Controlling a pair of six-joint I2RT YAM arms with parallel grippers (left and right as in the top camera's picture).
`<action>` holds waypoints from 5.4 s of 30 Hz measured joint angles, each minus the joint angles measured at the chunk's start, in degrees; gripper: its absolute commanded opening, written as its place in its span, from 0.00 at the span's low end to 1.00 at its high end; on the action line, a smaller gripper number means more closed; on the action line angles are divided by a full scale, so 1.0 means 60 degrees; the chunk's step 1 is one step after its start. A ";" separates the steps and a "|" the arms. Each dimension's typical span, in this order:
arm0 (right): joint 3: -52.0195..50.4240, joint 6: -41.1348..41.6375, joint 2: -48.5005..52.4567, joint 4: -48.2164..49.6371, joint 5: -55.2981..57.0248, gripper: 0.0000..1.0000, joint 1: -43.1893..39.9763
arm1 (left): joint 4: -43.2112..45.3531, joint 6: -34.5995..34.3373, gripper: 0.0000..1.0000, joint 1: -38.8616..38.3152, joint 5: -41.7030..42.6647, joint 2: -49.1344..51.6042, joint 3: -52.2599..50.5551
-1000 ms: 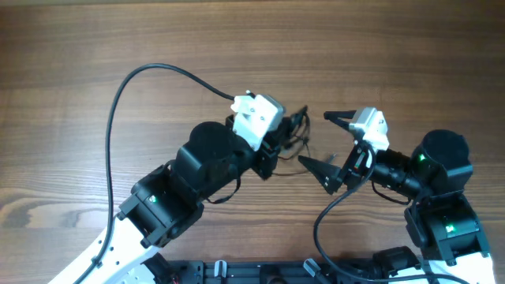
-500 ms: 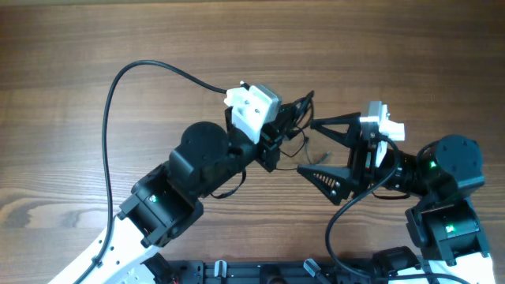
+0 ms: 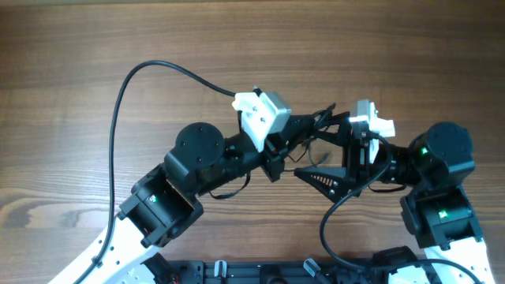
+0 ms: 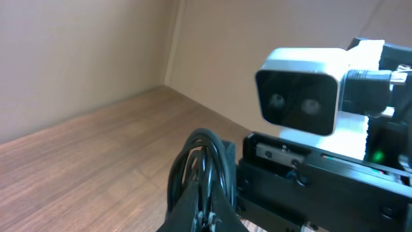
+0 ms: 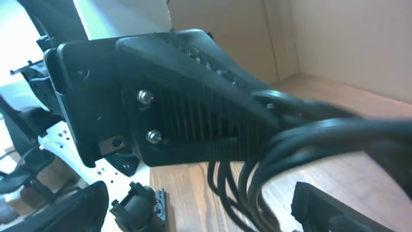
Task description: Untangle cables
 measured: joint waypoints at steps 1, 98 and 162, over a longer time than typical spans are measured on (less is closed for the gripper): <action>-0.0004 -0.0025 0.0022 0.0120 -0.0055 0.76 0.0000 | 0.0004 0.0000 0.04 0.0000 0.0029 0.0000 0.0000; -0.0029 -0.1577 0.1151 -0.3005 0.1089 0.77 -0.0674 | 0.0087 -0.0597 0.04 0.1545 -0.6477 -0.2102 0.0029; -0.0047 -0.0601 0.5559 0.0313 0.0987 0.82 -0.0663 | 0.8280 -0.5151 0.04 0.0783 -0.1009 0.0492 0.0047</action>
